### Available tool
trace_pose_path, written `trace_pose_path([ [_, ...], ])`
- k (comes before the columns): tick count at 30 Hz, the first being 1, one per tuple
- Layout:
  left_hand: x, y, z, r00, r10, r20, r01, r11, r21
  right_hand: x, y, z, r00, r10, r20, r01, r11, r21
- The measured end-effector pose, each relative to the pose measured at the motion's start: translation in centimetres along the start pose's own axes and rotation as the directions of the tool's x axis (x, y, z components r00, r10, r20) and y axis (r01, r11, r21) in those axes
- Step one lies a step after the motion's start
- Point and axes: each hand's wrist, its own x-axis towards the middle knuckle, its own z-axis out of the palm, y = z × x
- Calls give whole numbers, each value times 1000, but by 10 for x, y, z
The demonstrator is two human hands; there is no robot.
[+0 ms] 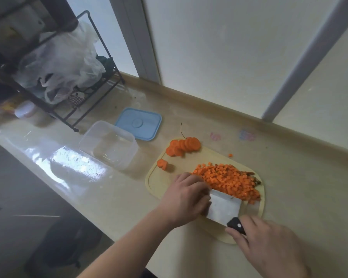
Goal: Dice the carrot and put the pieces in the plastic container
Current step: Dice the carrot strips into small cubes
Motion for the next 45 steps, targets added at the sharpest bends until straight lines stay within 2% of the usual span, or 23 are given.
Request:
trace_pose_path([
  [3,2,0,-1,999,-17,44,19,999,-42,-2,-2,2,1000,-24,4,24,999,-26],
  [5,0,-3,-6,999,-37,23,39,992,-124,-2,-2,0,999,-39,6,39,999,-34],
  [8,-4,-23,-17,976,-160,-146,132,974,-184,-3,-1,1,1000,-26,-14,26,1000,6],
  [10,-5,-44,-27,925,-244,-292,215,968,-127,-7,2,2,1000,27,3,-27,996,88],
  [11,-5,-55,-33,905,-279,-320,266,960,-82,-8,2,0,997,71,32,-74,987,142],
  [13,-3,-71,-44,914,-331,-235,342,940,9,-9,2,-7,985,140,97,-161,954,253],
  [16,-2,-84,-46,949,-311,-56,316,935,164,-5,-4,-22,954,192,231,-285,824,489],
  [19,0,-91,-39,956,-283,-76,293,931,216,-7,-11,-25,948,195,251,-310,746,590],
  [22,2,-95,-34,959,-241,-150,268,944,194,-8,-14,-29,918,238,316,-390,683,618],
  [24,2,-96,-34,957,-209,-200,241,958,152,-8,-16,-30,852,248,461,-504,630,591],
  [25,0,-93,-34,948,-218,-230,249,962,112,-8,-16,-28,835,282,473,-533,632,563],
  [27,-6,-82,-31,897,-344,-277,330,939,-96,-7,-21,-26,816,333,473,-565,634,528],
  [28,-13,-76,-28,861,-428,-275,378,900,-218,-6,-26,-22,801,360,479,-592,599,539],
  [30,-29,-64,-14,822,-513,-247,417,838,-352,-6,-37,-10,690,411,596,-724,380,576],
  [31,-38,-58,-7,831,-505,-233,404,836,-372,-8,-40,-1,629,421,653,-774,266,574],
  [33,-52,-52,7,876,-406,-260,325,896,-302,-8,-46,11,563,407,719,-819,156,553],
  [35,-62,-51,18,887,-336,-316,305,941,-146,-4,-50,16,562,383,733,-823,168,543],
  [37,-69,-51,21,877,-328,-352,317,944,-91,-2,-51,20,577,343,741,-816,239,526],
  [39,-74,-51,22,893,-280,-352,282,958,-45,1,-53,21,554,304,775,-830,267,489],
  [43,-74,-55,25,924,-103,-368,106,994,-13,7,-49,15,567,299,767,-812,357,461],
  [45,-72,-57,27,930,-53,-364,42,998,-38,13,-49,7,616,302,728,-760,472,447],
])
